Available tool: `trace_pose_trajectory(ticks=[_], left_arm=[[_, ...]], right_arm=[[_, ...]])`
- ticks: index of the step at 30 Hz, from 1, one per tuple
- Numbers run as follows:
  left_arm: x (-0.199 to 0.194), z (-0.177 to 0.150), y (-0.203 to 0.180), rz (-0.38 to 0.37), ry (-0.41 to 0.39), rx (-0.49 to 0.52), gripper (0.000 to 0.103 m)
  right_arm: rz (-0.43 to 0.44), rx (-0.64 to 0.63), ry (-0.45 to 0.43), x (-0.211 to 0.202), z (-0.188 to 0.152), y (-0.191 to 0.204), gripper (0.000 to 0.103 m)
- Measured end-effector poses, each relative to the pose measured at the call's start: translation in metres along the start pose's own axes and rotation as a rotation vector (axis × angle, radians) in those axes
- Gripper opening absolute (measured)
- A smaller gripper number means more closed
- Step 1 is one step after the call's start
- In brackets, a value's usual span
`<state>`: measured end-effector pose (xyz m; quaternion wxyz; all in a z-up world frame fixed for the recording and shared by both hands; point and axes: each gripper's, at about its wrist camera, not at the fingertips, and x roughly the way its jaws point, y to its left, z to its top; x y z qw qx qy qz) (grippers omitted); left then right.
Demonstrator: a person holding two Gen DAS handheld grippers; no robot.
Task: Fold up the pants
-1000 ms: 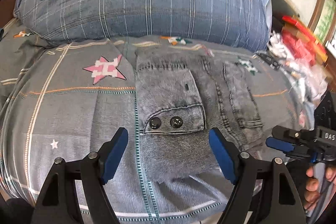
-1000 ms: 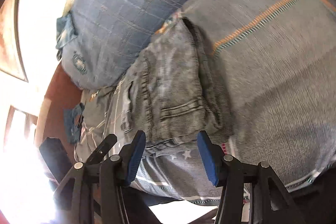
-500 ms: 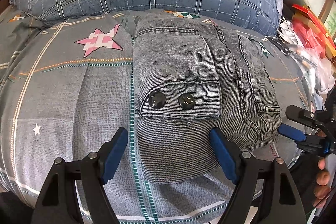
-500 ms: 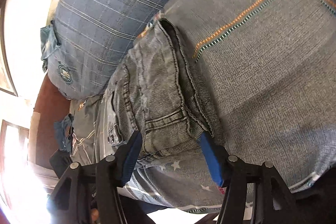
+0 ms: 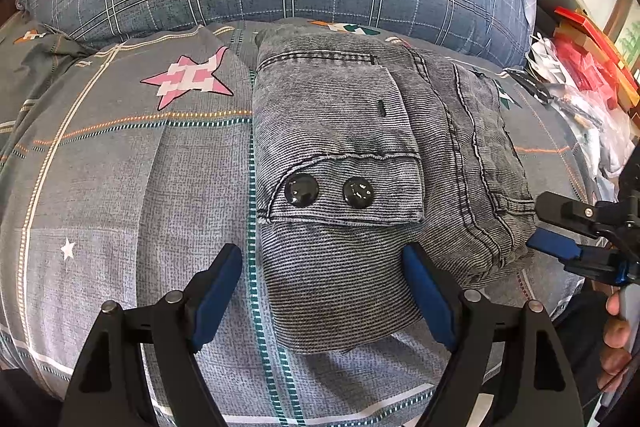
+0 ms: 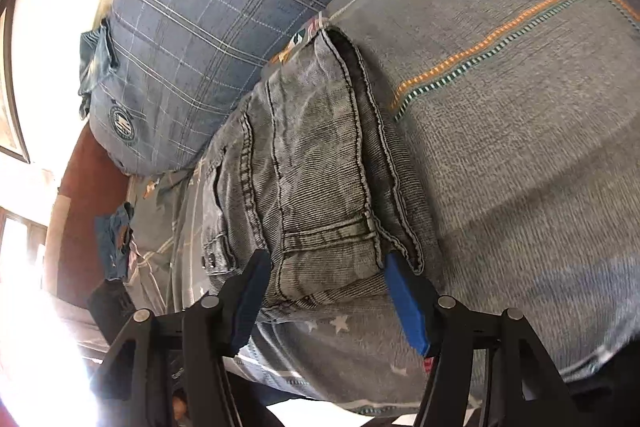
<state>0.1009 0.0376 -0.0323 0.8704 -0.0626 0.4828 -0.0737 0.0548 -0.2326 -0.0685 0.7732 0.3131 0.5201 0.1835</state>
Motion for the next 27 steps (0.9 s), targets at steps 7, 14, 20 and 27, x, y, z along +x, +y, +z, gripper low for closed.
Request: trace_pose_trajectory(ticks=[7, 14, 20, 27], left_arm=[[0.001, 0.001, -0.003, 0.011, -0.004, 0.010, 0.084], [0.002, 0.002, -0.004, 0.021, 0.003, 0.025, 0.087], [-0.020, 0.008, -0.011, 0.050, -0.042, 0.064, 0.087], [0.000, 0.003, -0.008, 0.077, 0.008, 0.059, 0.088]], right_arm=[[-0.155, -0.251, -0.010, -0.010, -0.004, 0.025, 0.012], [-0.376, -0.468, -0.007, 0.008, -0.026, 0.034, 0.011], [-0.350, -0.444, -0.018, 0.004, -0.021, 0.030, 0.012], [-0.338, -0.421, -0.001, 0.003, -0.020, 0.026, 0.012]])
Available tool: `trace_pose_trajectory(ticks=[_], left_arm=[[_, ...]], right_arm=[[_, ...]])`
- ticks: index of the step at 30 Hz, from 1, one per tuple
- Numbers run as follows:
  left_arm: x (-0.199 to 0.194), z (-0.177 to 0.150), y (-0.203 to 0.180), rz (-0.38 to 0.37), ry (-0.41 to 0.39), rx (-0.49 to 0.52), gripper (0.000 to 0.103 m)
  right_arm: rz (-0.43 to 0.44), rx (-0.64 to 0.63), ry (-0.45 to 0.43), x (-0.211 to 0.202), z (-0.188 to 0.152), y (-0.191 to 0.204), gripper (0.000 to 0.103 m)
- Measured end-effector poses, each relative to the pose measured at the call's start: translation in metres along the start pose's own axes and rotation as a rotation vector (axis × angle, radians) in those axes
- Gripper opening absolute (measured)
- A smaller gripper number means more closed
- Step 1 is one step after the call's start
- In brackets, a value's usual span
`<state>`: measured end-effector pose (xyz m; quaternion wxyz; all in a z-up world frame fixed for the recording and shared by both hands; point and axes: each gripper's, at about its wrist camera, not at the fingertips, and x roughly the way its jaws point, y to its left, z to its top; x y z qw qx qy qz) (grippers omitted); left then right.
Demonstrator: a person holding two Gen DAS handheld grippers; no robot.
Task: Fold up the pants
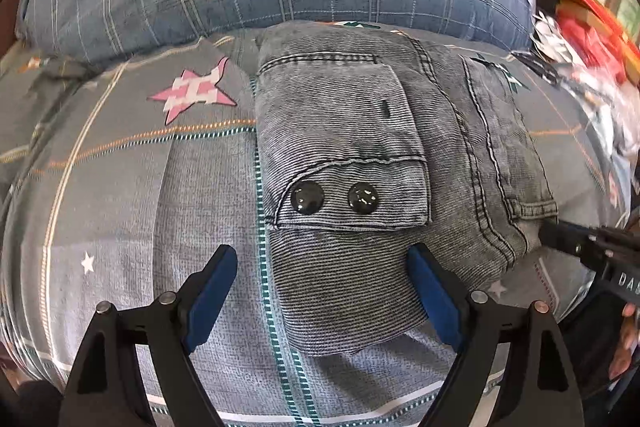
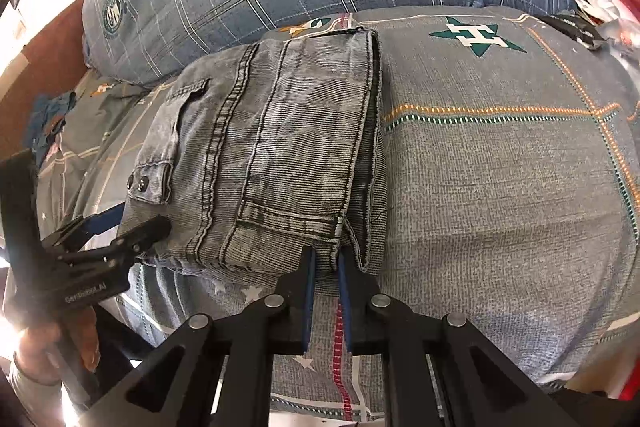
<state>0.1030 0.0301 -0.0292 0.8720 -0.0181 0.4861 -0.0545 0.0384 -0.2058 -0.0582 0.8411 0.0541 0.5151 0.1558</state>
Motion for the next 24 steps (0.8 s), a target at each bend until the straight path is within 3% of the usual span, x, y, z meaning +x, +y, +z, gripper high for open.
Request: trace_pose_trajectory(ticks=[3, 6, 9, 14, 17, 18, 20, 24], left_arm=[[0.000, 0.001, -0.001, 0.010, 0.001, 0.014, 0.088], [0.001, 0.001, -0.002, 0.010, -0.001, 0.010, 0.088], [0.001, 0.001, -0.002, 0.009, -0.004, 0.005, 0.088], [-0.001, -0.001, -0.002, 0.006, -0.005, -0.005, 0.088], [-0.002, -0.001, -0.003, 0.003, -0.004, -0.006, 0.088], [-0.001, -0.002, -0.003, 0.002, 0.000, -0.004, 0.088], [-0.001, -0.003, -0.002, -0.002, -0.009, -0.004, 0.088], [-0.002, -0.004, -0.003, 0.001, -0.015, 0.002, 0.088]], right_arm=[[0.022, 0.016, 0.007, -0.010, 0.006, -0.001, 0.014], [0.015, 0.035, -0.072, -0.037, 0.020, -0.001, 0.014], [0.088, 0.041, -0.110, -0.049, 0.035, 0.007, 0.014], [0.141, 0.017, -0.042, -0.015, 0.044, 0.027, 0.014], [0.081, 0.004, 0.070, 0.025, 0.025, 0.021, 0.017], [0.114, 0.024, 0.037, 0.023, 0.020, 0.015, 0.017], [0.132, 0.061, 0.063, 0.018, 0.023, 0.009, 0.017], [0.112, 0.025, -0.003, -0.009, 0.051, 0.017, 0.017]])
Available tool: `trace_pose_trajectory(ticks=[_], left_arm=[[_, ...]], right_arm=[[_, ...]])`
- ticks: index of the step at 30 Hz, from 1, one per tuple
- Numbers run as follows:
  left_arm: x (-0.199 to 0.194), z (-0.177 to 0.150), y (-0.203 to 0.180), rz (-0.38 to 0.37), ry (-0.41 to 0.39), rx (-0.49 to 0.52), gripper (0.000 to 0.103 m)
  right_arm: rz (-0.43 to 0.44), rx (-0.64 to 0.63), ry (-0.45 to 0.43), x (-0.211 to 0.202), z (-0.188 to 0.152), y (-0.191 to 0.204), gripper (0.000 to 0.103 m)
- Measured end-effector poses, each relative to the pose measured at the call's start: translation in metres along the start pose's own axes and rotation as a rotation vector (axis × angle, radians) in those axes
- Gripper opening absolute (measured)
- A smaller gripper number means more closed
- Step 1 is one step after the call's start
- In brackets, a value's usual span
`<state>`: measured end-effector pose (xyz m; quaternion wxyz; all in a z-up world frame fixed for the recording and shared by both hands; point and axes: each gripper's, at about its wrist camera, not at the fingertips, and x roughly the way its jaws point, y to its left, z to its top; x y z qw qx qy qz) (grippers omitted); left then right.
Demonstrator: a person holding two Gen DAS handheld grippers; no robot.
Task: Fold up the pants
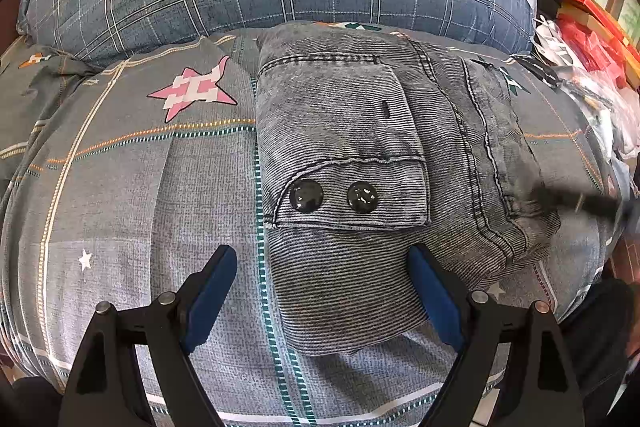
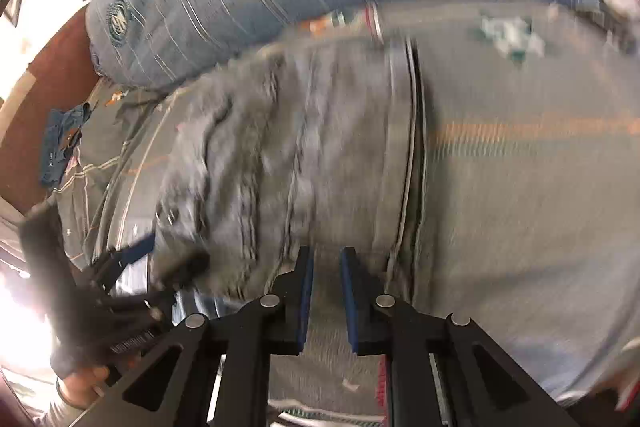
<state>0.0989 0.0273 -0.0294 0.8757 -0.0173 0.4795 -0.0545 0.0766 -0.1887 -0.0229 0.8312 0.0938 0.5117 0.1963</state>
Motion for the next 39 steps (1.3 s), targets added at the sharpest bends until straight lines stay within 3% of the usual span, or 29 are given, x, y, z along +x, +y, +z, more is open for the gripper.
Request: trace_pose_trajectory(ticks=[3, 5, 7, 9, 10, 11, 16, 20, 23, 25, 30, 33, 39], left_arm=[[0.000, -0.001, 0.001, -0.005, 0.001, -0.008, 0.089], [-0.001, -0.001, 0.001, -0.004, 0.003, -0.007, 0.089], [-0.001, -0.001, 0.000, -0.002, 0.004, -0.002, 0.089], [0.000, 0.000, 0.001, -0.004, 0.007, -0.004, 0.089], [0.000, 0.000, 0.001, -0.006, 0.008, -0.004, 0.089], [0.000, 0.000, 0.001, -0.008, 0.009, -0.004, 0.089], [0.000, 0.003, 0.002, -0.018, 0.010, 0.002, 0.088], [-0.021, 0.010, 0.015, -0.089, -0.046, -0.033, 0.088], [-0.034, 0.020, 0.043, -0.147, -0.098, -0.140, 0.088], [-0.027, 0.027, 0.063, -0.176, -0.080, -0.220, 0.088], [0.002, 0.033, 0.073, -0.230, 0.006, -0.283, 0.087], [0.009, 0.033, 0.069, -0.265, 0.021, -0.305, 0.087], [0.025, 0.042, 0.063, -0.309, 0.065, -0.326, 0.087]], right_arm=[[0.016, -0.023, -0.040, -0.003, 0.035, 0.009, 0.023], [0.037, -0.016, -0.030, 0.011, 0.061, 0.010, 0.043], [0.044, -0.013, -0.027, 0.028, 0.078, 0.007, 0.045], [-0.028, 0.024, 0.035, 0.059, 0.090, -0.011, 0.045], [-0.066, 0.045, 0.082, 0.072, 0.088, -0.024, 0.046], [-0.035, 0.066, 0.082, 0.079, 0.085, -0.034, 0.046], [-0.032, 0.037, 0.015, 0.044, 0.077, -0.018, 0.048], [0.034, 0.078, -0.035, 0.008, 0.049, -0.032, 0.048], [0.107, 0.177, -0.026, -0.003, 0.020, -0.057, 0.052], [0.143, 0.222, 0.002, 0.000, 0.005, -0.067, 0.052], [0.219, 0.293, 0.040, 0.013, -0.011, -0.082, 0.052], [0.175, 0.283, 0.043, 0.019, -0.004, -0.083, 0.052], [0.196, 0.274, 0.073, 0.034, 0.009, -0.081, 0.054]])
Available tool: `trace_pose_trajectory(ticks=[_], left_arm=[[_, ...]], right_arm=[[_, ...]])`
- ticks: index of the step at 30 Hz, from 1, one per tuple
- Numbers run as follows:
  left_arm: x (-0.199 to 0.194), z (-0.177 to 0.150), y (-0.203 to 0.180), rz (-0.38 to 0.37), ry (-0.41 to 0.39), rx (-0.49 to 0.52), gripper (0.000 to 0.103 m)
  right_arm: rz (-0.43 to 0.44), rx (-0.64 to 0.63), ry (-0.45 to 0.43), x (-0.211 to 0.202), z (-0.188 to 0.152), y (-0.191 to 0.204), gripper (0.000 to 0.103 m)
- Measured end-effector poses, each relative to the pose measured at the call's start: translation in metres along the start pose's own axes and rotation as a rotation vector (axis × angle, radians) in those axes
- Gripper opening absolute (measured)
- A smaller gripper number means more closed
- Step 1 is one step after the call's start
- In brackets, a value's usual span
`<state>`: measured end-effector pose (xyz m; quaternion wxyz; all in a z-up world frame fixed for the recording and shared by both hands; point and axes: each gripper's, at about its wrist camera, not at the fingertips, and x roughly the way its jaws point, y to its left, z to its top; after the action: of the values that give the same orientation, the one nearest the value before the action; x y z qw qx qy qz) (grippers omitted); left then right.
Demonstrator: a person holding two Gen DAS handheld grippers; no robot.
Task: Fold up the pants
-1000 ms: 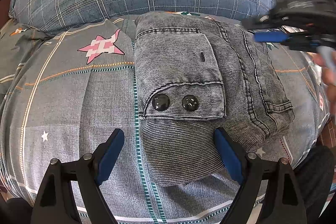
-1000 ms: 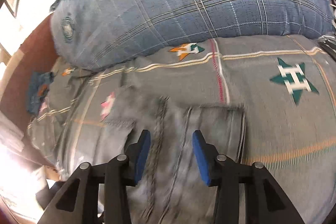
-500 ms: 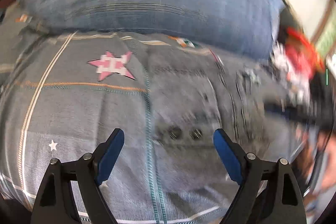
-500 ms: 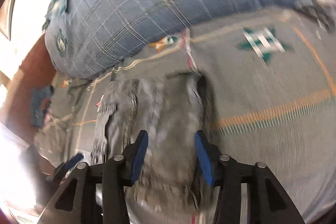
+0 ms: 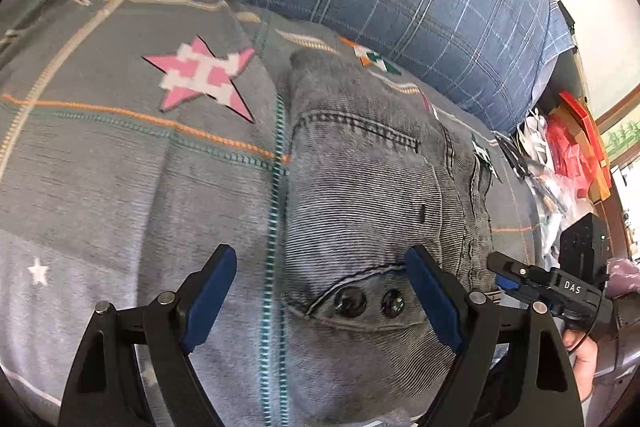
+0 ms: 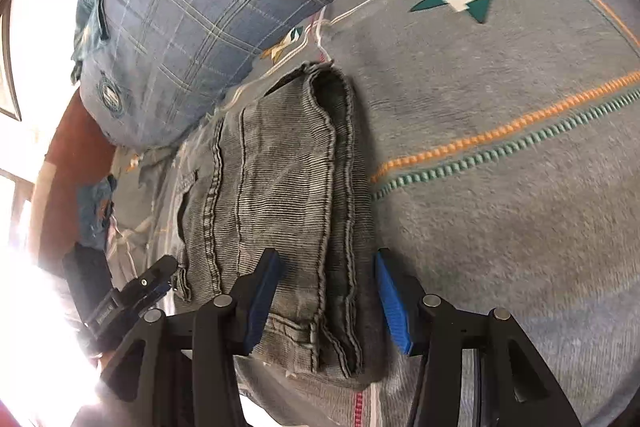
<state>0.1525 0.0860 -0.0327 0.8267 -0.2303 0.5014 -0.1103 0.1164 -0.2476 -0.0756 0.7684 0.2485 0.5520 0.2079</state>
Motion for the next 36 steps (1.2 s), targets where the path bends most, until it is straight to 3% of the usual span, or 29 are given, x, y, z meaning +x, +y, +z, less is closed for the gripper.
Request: trace_pose_trajectory(ticks=[7, 9, 11, 14, 19, 21, 22, 24, 26, 36], left_arm=[[0.012, 0.013, -0.005, -0.050, 0.035, -0.036, 0.087], [0.014, 0.015, -0.008, -0.067, 0.045, -0.029, 0.087], [0.019, 0.016, -0.013, -0.064, 0.059, -0.012, 0.076], [0.021, 0.019, -0.014, -0.047, 0.065, -0.023, 0.074], [0.021, 0.023, -0.003, -0.105, 0.071, -0.075, 0.074], [0.020, 0.023, -0.008, -0.043, 0.065, -0.032, 0.055], [0.019, 0.022, -0.009, -0.017, 0.064, -0.016, 0.051], [0.015, 0.023, -0.011, -0.001, 0.060, -0.001, 0.035], [0.010, 0.024, -0.013, 0.006, 0.057, 0.024, 0.028], [-0.028, 0.032, -0.043, 0.032, -0.029, 0.162, 0.022]], right_arm=[[-0.005, -0.014, 0.001, 0.006, 0.007, 0.008, 0.059], [-0.020, -0.053, 0.006, 0.008, 0.007, 0.015, 0.055], [-0.057, -0.087, 0.010, 0.009, 0.007, 0.020, 0.042], [-0.084, -0.103, 0.015, 0.012, 0.008, 0.022, 0.045], [-0.081, -0.114, 0.012, 0.015, 0.009, 0.023, 0.044], [-0.077, -0.126, 0.010, 0.014, 0.009, 0.024, 0.028], [-0.086, -0.141, 0.003, 0.012, 0.008, 0.027, 0.020], [-0.104, -0.177, -0.004, 0.009, 0.006, 0.036, 0.017], [-0.111, -0.188, -0.010, 0.006, 0.005, 0.041, 0.017], [-0.078, -0.245, -0.066, -0.020, 0.006, 0.071, 0.015]])
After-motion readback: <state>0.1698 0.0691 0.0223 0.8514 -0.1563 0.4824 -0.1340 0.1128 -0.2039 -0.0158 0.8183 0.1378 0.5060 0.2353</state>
